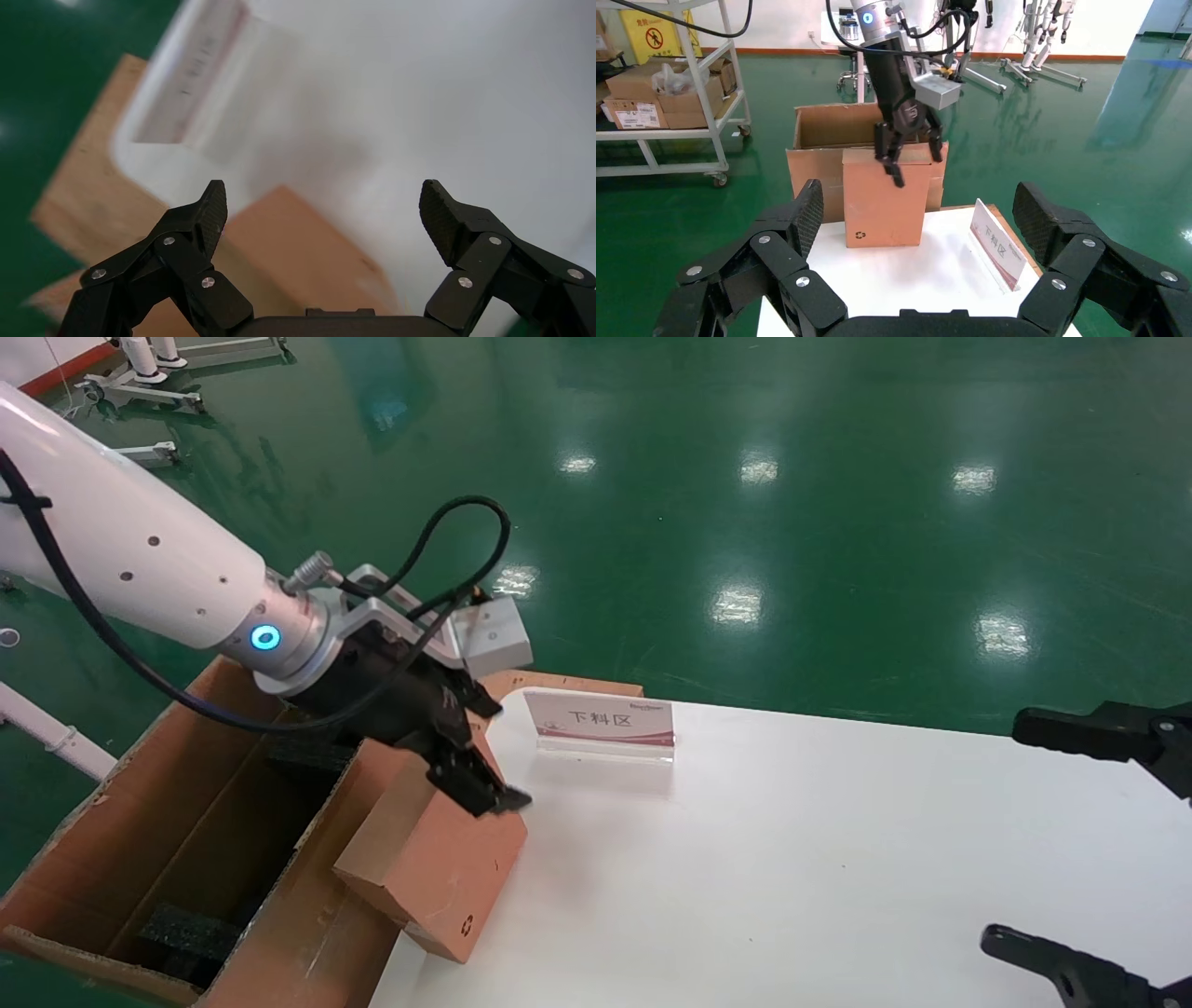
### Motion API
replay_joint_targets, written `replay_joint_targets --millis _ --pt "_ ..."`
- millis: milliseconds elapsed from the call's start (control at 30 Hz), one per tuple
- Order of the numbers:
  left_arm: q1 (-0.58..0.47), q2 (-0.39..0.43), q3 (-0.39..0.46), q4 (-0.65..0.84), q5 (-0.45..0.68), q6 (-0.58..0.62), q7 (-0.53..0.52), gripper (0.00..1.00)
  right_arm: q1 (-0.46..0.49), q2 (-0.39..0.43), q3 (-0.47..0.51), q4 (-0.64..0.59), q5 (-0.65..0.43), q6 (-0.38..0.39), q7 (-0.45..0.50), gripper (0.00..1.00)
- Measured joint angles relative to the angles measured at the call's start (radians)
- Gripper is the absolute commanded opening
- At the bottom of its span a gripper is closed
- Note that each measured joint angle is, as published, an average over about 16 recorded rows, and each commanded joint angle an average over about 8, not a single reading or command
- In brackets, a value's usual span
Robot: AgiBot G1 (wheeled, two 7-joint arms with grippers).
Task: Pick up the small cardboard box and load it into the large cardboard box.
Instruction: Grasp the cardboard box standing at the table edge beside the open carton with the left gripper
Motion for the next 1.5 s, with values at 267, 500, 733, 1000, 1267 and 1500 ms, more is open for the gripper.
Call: replay_joint_targets --millis 267,500,733,1000,1267,1500 --pt "-0.102 -0.024 0.143 0.001 -0.062 0.004 -0.074 1.00 0.000 0.000 -0.001 0.000 0.000 0.000 0.000 1.00" --pt "-0.192 -0.025 0.278 0.000 -0.068 0.002 -0.137 1.00 0.000 0.000 -0.001 0.000 0.001 0.000 -0.001 1.00" --pt "-0.268 -0.012 0.409 0.000 -0.069 0.000 -0.206 1.00 0.000 0.001 -0.002 0.000 0.001 0.001 -0.001 1.00" --pt "-0.328 0.003 0.544 0.001 -0.084 -0.005 -0.277 1.00 0.000 0.001 -0.002 0.000 0.001 0.001 -0.001 1.00" --pt "-0.360 0.019 0.648 0.001 -0.104 -0.016 -0.329 1.00 0.001 0.001 -0.003 0.000 0.002 0.001 -0.001 1.00" --pt "-0.365 0.032 0.708 0.001 -0.114 -0.035 -0.363 1.00 0.001 0.001 -0.003 0.000 0.002 0.001 -0.002 1.00"
